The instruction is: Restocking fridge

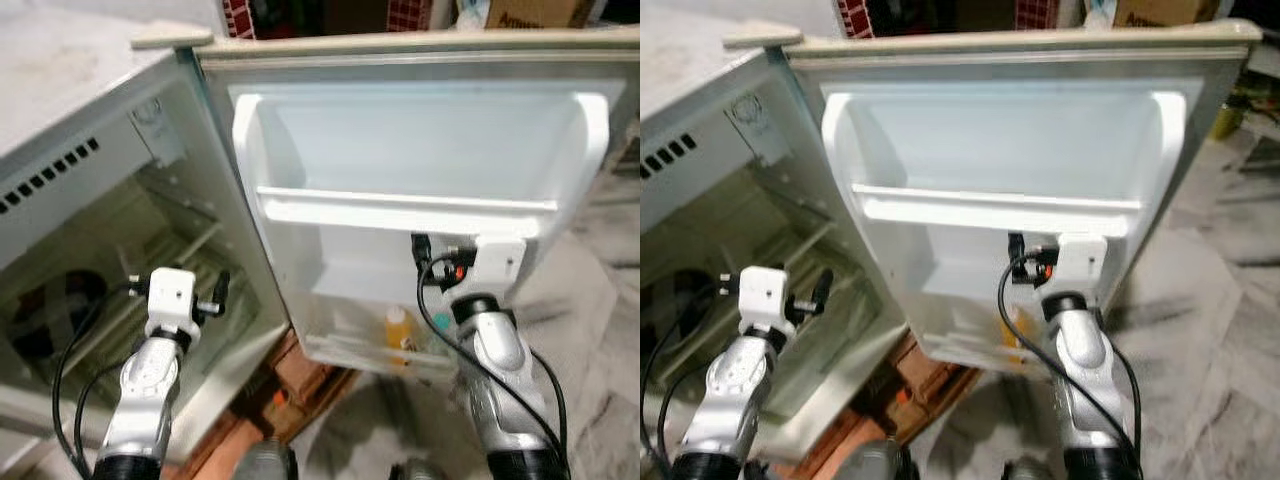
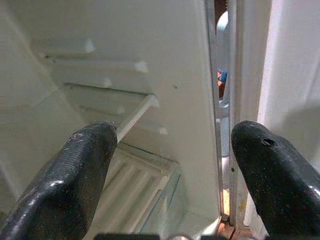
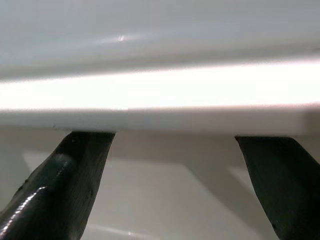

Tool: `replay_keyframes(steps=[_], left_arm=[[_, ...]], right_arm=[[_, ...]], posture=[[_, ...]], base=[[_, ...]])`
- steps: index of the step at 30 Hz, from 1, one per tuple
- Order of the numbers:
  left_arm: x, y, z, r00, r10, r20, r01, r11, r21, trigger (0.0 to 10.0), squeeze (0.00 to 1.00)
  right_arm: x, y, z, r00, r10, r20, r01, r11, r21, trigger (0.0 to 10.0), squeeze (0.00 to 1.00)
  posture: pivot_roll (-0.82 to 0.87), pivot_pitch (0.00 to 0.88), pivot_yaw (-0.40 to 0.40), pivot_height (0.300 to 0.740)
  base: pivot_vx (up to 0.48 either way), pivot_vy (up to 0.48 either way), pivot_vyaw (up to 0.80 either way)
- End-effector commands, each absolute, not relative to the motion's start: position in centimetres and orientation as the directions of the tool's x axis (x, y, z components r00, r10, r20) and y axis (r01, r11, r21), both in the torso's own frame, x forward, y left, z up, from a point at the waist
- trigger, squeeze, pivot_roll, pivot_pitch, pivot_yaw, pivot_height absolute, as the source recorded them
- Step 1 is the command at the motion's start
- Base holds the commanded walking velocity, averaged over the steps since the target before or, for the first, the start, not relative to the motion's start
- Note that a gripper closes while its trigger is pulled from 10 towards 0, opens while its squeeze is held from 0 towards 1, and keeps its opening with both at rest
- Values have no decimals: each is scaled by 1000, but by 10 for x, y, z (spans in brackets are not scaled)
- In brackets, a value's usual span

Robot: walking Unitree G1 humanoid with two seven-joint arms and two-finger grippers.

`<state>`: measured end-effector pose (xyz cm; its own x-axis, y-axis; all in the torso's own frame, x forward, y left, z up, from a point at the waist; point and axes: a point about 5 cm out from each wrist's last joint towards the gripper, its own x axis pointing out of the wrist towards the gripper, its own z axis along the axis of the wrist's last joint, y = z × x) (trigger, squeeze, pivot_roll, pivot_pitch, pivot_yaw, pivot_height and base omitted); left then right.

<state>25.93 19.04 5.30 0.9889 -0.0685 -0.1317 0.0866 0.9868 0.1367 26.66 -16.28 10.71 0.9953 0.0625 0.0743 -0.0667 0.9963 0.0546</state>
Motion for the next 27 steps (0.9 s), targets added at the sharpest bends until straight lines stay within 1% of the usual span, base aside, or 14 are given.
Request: replay_keyframes(steps=[1,2,5,7,8,16,19,23,26,27], left_arm=[[257,192,49,987,-60,-148,82,986,146,10000,0],[257,192,49,987,-60,-148,82,986,146,10000,0],[258,191,49,987,-57,-151,79,986,146,10000,0],[259,191,49,987,-57,-153,80,986,144,10000,0],[259,190,49,986,-59,-155,81,986,143,10000,0],[260,189,47,984,-63,-167,87,986,139,10000,0],[261,189,46,983,-54,-175,79,987,140,10000,0],[261,189,45,982,-55,-182,82,986,146,10000,0],[261,189,44,980,-48,-191,78,986,151,10000,0],[261,189,44,980,-48,-191,78,986,151,10000,0]], right_arm=[[264,-161,104,996,71,51,-74,995,60,10000,0],[264,-161,104,996,71,51,-74,995,60,10000,0],[260,-156,92,995,103,-14,-102,992,76,10000,0],[258,-150,84,986,151,-66,-145,985,91,10000,0],[257,-146,81,977,193,-90,-184,978,99,10000,0],[257,-143,77,962,237,-136,-220,966,133,10000,0],[256,-140,72,943,284,-174,-258,953,158,10000,0],[254,-136,70,925,326,-195,-292,939,182,10000,0],[250,-129,65,874,427,-230,-375,896,237,10000,0],[250,-129,65,874,427,-230,-375,896,237,10000,0]], posture=[[-16,0,80,740],[-16,0,80,740],[-20,0,74,740],[-20,0,74,740],[-22,0,74,740],[-25,0,74,740],[-23,0,74,740],[-21,0,75,740],[-19,0,73,740],[-19,0,73,740]], base=[[0,0,0],[0,0,0],[0,0,0],[0,-268,0],[0,-398,0],[0,-454,0],[0,-439,0],[-313,-362,0],[-397,-270,0],[-405,-259,0]])
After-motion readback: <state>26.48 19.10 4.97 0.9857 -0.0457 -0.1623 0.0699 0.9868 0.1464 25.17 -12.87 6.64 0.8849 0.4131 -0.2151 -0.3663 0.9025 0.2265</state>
